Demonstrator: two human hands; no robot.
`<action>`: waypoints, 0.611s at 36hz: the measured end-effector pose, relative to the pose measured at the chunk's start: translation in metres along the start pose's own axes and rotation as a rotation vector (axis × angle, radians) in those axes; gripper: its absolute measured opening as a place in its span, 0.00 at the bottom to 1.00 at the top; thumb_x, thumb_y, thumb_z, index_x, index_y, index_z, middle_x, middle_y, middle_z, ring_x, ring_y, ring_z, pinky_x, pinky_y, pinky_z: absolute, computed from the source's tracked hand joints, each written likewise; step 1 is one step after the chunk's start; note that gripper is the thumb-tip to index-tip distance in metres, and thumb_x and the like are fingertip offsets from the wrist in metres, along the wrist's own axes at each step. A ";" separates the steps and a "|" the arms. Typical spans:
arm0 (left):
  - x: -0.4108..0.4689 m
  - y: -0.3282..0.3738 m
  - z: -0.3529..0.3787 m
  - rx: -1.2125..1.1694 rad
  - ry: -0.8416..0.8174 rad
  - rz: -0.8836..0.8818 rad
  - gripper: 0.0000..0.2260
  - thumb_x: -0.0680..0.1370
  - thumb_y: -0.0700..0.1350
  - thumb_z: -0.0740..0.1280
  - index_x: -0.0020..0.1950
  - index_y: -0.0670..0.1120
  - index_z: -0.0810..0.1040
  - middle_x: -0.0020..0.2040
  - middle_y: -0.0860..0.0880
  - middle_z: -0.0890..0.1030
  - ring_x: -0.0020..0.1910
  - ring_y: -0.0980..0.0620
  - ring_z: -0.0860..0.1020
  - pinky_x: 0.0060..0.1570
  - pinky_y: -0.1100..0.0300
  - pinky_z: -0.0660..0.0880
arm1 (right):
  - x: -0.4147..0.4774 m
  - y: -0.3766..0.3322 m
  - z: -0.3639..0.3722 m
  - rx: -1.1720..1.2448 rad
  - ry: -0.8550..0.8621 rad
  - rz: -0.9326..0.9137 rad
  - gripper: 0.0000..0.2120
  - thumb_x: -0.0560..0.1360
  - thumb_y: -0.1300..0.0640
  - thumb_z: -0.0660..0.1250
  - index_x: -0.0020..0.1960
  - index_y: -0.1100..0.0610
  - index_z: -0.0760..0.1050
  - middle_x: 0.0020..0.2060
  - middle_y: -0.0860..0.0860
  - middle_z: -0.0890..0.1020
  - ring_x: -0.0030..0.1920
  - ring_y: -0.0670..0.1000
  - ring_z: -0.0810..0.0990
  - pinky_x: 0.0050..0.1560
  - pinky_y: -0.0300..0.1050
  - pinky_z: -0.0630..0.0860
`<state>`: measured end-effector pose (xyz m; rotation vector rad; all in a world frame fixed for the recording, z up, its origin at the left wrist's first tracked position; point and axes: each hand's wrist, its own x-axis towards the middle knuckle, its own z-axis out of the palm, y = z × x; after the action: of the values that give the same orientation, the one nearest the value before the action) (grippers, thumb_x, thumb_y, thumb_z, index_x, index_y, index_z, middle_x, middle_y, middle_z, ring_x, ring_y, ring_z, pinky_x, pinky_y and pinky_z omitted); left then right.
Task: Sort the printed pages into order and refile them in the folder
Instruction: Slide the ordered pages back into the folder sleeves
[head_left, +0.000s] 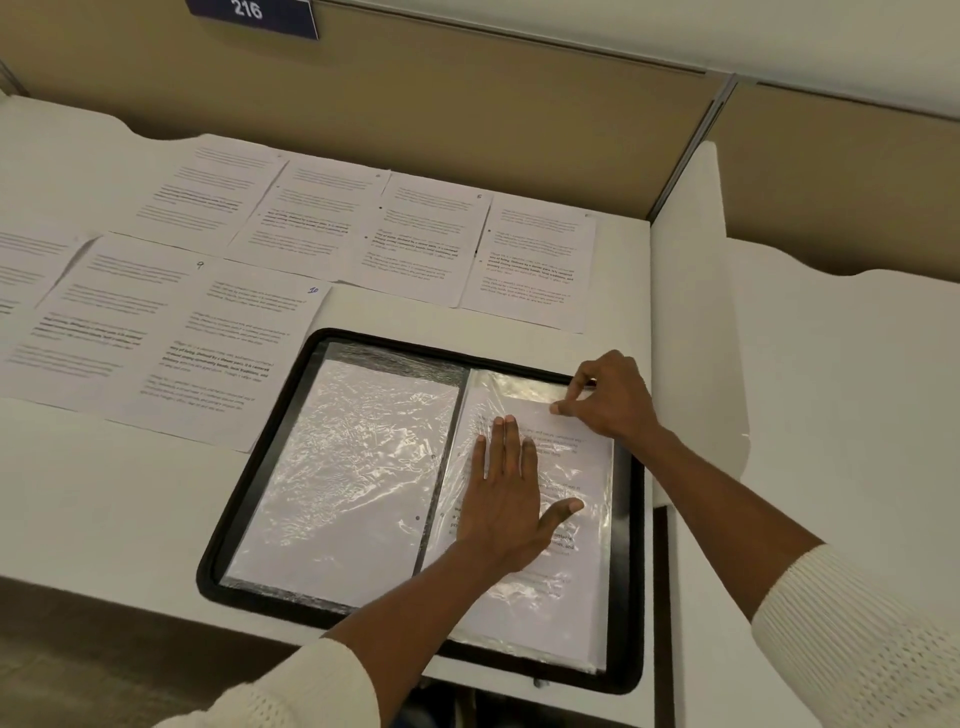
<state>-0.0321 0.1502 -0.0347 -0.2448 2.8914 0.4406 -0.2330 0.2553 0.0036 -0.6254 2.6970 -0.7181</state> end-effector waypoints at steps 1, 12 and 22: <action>0.000 -0.001 -0.001 -0.002 -0.004 0.000 0.47 0.80 0.76 0.41 0.86 0.41 0.44 0.83 0.38 0.32 0.82 0.41 0.29 0.81 0.39 0.36 | -0.003 0.001 0.001 0.050 0.021 0.025 0.18 0.60 0.41 0.86 0.34 0.45 0.78 0.46 0.50 0.79 0.49 0.48 0.77 0.45 0.42 0.75; -0.002 -0.010 -0.004 -0.111 0.046 0.014 0.49 0.80 0.76 0.52 0.86 0.41 0.46 0.83 0.39 0.31 0.82 0.43 0.29 0.83 0.44 0.37 | -0.065 0.001 0.018 0.274 0.325 0.082 0.49 0.61 0.54 0.88 0.75 0.52 0.65 0.69 0.54 0.67 0.61 0.51 0.74 0.61 0.45 0.74; -0.006 -0.017 -0.006 -0.125 0.057 0.043 0.40 0.82 0.66 0.61 0.84 0.41 0.55 0.85 0.37 0.36 0.83 0.40 0.32 0.84 0.44 0.43 | -0.135 -0.009 0.043 0.507 0.362 0.228 0.42 0.66 0.54 0.85 0.73 0.51 0.66 0.57 0.45 0.78 0.52 0.44 0.80 0.46 0.30 0.75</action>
<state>-0.0245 0.1334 -0.0321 -0.2182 2.9325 0.6334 -0.0974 0.2946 -0.0068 -0.0648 2.6527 -1.4940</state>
